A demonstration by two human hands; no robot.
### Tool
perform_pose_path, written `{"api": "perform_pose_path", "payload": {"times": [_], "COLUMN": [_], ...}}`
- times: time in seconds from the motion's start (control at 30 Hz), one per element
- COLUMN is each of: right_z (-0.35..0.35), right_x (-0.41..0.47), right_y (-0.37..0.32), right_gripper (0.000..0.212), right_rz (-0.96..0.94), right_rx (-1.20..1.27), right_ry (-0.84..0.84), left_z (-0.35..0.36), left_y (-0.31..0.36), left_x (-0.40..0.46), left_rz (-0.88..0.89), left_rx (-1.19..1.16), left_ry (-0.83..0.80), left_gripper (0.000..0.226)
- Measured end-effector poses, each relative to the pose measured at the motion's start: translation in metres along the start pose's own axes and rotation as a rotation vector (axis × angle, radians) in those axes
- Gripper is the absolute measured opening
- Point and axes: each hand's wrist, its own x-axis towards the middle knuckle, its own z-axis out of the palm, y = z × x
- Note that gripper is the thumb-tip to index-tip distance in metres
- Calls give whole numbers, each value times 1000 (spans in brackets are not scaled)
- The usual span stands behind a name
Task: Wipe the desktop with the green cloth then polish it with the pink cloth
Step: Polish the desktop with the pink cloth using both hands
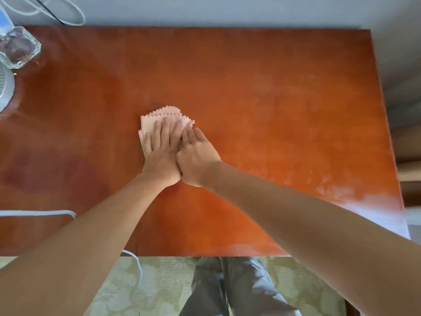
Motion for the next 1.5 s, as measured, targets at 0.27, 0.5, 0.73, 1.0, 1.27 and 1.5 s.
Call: {"api": "perform_pose_path", "payload": {"times": [0.27, 0.5, 0.73, 1.0, 1.27, 1.5], "right_z": [10, 27, 32, 11, -9, 13], "right_x": [-36, -75, -77, -23, 15, -34], "right_y": [-24, -84, -91, -79, -69, -94], "right_gripper": [75, 73, 72, 70, 66, 69], "right_rz": [-43, -129, -108, -45, 25, -19], "right_rx": [51, 60, 75, 55, 87, 110], "right_ry": [8, -13, -16, -45, -54, -15], "left_z": [13, 44, 40, 18, 7, 27], "left_y": [-14, -31, -28, -47, -64, -53], "left_x": [-50, -126, -132, -75, -32, -88], "left_rz": [51, -21, -38, -123, -125, -87], "left_rx": [-30, 8, -20, -5, -21, -5], "left_ry": [32, 14, 13, -70, -66, -57], "left_gripper": [93, 93, 82, 105, 109, 103]}}
